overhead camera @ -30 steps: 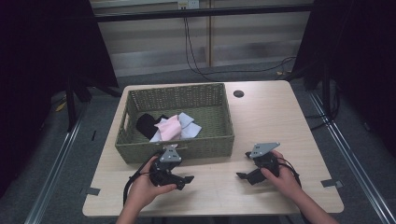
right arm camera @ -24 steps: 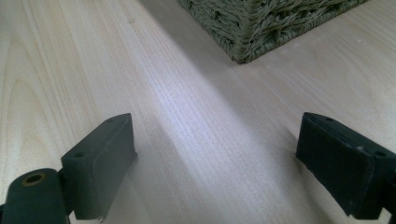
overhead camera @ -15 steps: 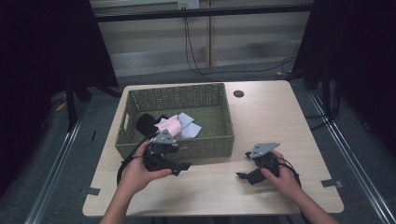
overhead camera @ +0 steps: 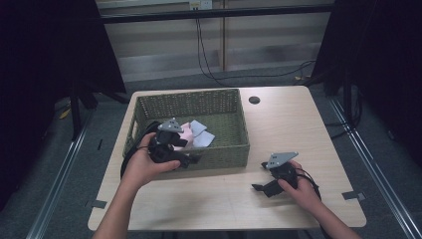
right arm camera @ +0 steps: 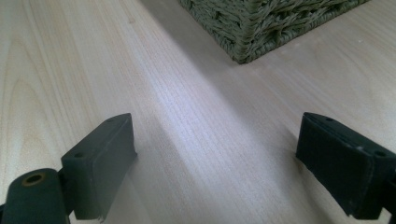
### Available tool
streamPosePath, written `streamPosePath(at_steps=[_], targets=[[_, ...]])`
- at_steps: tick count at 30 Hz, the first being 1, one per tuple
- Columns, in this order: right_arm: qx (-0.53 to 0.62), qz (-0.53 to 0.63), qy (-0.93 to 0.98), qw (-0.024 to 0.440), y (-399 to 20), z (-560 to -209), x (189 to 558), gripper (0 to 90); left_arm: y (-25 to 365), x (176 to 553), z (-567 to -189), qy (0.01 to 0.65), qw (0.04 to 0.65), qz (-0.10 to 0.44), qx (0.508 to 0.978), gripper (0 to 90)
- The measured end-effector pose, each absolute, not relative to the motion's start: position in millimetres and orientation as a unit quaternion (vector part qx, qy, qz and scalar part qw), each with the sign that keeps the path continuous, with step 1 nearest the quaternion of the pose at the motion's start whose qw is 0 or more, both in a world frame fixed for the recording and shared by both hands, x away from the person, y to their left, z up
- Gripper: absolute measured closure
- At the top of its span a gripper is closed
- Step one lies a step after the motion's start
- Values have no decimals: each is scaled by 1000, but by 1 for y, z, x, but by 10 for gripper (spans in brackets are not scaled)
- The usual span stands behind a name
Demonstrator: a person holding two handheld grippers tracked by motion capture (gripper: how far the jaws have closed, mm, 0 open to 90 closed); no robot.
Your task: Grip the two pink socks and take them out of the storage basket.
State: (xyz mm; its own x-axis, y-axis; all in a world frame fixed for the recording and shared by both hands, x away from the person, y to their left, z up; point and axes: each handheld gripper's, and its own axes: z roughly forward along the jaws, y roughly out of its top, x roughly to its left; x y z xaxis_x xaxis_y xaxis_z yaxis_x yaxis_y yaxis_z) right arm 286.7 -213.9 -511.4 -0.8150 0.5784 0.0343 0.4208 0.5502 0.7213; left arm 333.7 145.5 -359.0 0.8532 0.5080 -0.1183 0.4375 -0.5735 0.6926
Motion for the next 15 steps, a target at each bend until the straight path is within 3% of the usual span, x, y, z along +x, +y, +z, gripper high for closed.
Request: streamPosePath(at_steps=[15], targets=[[285,379,874,104,-214,-511,287,107,156,373,-346,288,365,56,884,247]])
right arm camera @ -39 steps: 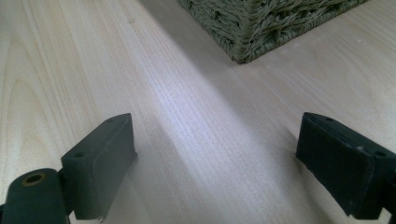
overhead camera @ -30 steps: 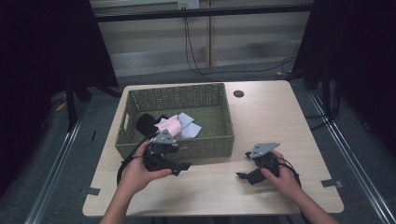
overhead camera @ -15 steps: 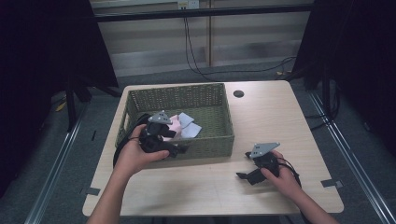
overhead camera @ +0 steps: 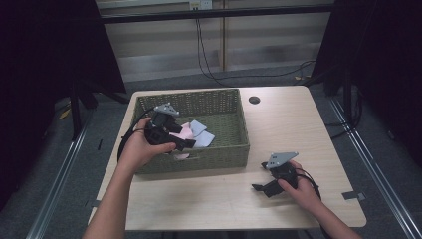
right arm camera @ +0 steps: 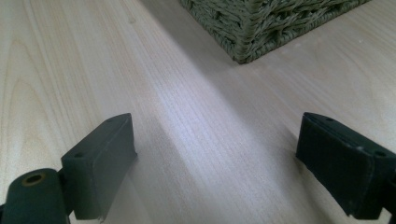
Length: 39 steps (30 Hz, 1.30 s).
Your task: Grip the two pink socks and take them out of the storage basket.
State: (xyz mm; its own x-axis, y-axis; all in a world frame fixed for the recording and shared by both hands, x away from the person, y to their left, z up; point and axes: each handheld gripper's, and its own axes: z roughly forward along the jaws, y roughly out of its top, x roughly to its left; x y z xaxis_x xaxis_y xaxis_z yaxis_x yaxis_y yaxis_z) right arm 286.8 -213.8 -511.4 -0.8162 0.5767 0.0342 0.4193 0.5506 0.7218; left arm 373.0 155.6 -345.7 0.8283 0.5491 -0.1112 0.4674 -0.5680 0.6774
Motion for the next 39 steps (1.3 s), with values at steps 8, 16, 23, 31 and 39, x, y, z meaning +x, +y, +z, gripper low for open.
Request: streamPosePath(at_steps=[8,16,23,31,39], targets=[[285,379,874,104,-214,-511,287,107,165,395,-347,322,350,71,877,251],[286,380,874,104,-214,-511,287,107,168,418,-361,352,322,61,877,252],[285,380,874,104,-214,-511,287,107,167,428,-371,367,314,55,874,252],[283,380,874,105,-214,-512,287,107,173,445,-382,378,292,58,877,267],[283,380,874,105,-214,-512,287,107,178,458,-394,396,277,51,874,283]])
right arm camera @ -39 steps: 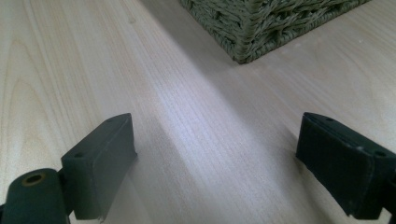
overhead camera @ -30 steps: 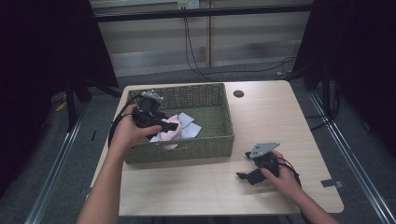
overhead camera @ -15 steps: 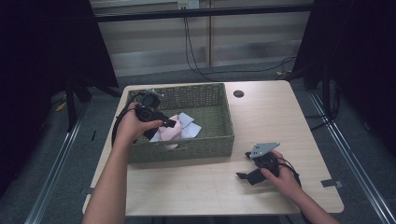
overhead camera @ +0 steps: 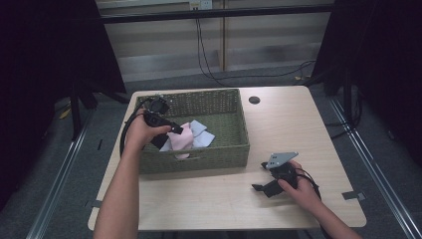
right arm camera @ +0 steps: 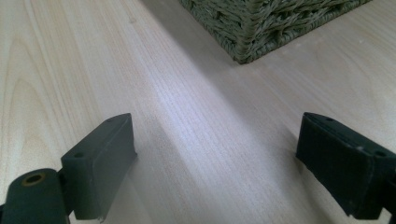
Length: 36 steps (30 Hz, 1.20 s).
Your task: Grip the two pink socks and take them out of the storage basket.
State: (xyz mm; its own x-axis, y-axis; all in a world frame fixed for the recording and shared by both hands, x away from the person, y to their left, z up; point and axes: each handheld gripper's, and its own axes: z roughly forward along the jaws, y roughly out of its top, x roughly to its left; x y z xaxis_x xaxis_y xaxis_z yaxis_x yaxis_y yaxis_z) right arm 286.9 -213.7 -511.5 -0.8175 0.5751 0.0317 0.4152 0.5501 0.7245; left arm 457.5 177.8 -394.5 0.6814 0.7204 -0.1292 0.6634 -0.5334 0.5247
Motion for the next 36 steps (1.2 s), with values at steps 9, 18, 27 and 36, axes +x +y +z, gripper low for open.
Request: streamPosePath(at_steps=[9,18,27,36], targets=[[283,380,874,105,-214,-512,287,107,171,467,-412,406,257,25,877,280],[282,380,874,104,-214,-511,287,107,167,469,-423,403,199,-3,894,730],[282,381,875,103,-214,-511,287,107,173,466,-409,423,214,-22,880,872],[283,380,875,102,-214,-511,287,107,180,462,-376,429,235,-38,872,872]])
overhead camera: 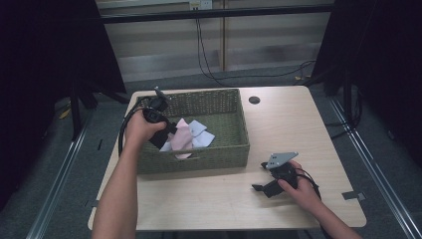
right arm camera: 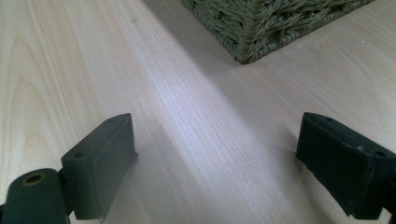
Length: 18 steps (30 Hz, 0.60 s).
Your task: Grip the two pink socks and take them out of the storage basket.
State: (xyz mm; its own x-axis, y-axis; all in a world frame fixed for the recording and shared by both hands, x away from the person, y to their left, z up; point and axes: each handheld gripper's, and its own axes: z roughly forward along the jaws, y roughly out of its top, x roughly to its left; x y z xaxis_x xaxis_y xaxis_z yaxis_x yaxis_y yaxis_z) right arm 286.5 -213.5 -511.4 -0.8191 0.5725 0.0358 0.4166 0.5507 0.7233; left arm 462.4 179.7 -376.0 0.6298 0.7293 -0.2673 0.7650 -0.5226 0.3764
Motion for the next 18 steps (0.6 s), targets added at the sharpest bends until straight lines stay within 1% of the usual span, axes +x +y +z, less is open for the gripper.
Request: streamPosePath(at_steps=[6,18], targets=[[282,381,875,103,-214,-511,287,107,181,459,-354,436,238,-44,867,872],[282,380,875,103,-214,-511,287,107,185,455,-323,441,253,-44,860,872]])
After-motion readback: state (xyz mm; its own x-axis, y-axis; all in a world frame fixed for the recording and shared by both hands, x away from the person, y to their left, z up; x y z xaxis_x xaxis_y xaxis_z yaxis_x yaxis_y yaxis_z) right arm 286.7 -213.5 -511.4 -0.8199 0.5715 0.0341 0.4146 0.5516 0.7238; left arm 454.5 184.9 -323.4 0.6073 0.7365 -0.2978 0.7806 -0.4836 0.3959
